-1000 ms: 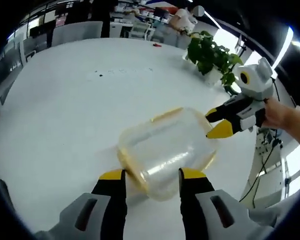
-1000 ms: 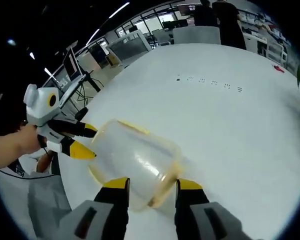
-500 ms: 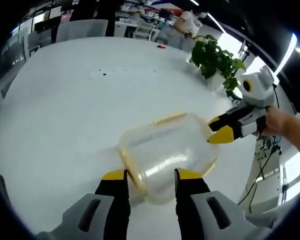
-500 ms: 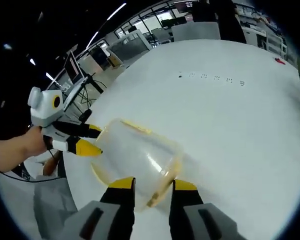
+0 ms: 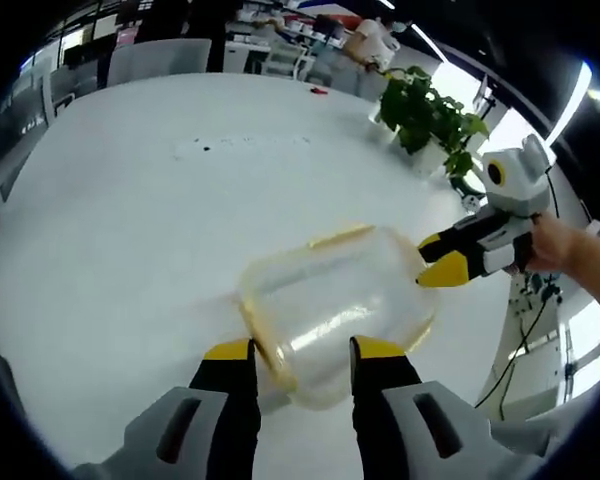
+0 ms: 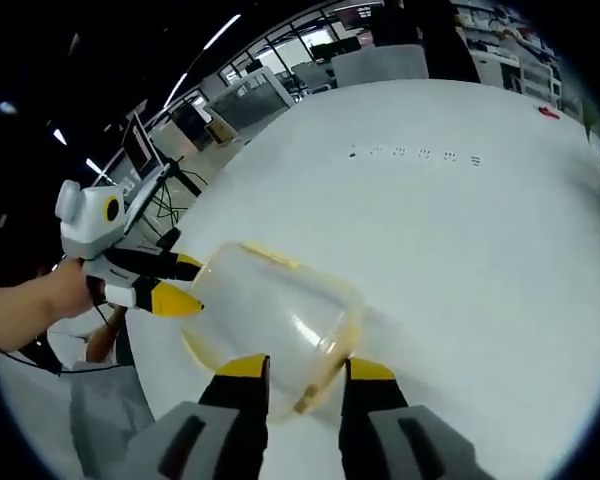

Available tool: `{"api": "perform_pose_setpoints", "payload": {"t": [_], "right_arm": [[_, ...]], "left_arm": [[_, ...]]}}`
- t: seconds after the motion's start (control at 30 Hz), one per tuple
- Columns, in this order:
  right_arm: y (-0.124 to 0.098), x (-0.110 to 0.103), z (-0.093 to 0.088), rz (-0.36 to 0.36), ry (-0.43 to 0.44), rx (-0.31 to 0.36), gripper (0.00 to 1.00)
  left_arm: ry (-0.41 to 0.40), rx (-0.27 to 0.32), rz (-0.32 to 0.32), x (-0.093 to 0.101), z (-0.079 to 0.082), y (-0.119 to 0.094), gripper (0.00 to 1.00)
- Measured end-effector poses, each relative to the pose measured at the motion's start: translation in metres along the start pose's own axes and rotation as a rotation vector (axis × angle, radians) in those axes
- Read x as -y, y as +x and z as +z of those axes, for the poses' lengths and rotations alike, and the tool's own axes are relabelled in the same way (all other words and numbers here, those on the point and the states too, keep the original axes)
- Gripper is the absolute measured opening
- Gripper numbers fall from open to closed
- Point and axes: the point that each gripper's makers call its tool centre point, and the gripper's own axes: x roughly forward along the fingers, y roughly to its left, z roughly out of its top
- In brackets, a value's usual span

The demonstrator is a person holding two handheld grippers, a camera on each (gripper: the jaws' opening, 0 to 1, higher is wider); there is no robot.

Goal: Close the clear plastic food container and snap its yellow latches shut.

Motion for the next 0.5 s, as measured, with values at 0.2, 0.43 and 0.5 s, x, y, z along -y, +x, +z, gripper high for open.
{"api": "perform_pose_setpoints", "payload": {"t": [0.2, 0.43, 0.5], "right_arm": [[0.0004, -0.0014, -0.0003, -0.001, 0.004, -0.007, 0.25], [0.0006, -0.0009, 0.0008, -0.007, 0.011, -0.012, 0.27], [0.0006, -0.0019, 0.0013, -0.017, 0.017, -0.028, 0.27]], "left_arm": [[0.001, 0.014, -0.005, -0.0005, -0.0014, -0.0016, 0.34], [0.015, -0.003, -0.017, -0.0018, -0.0002, -0.0006, 0.35], [0.018, -0.002, -0.022, -0.0022, -0.0002, -0.0008, 0.36]]}}
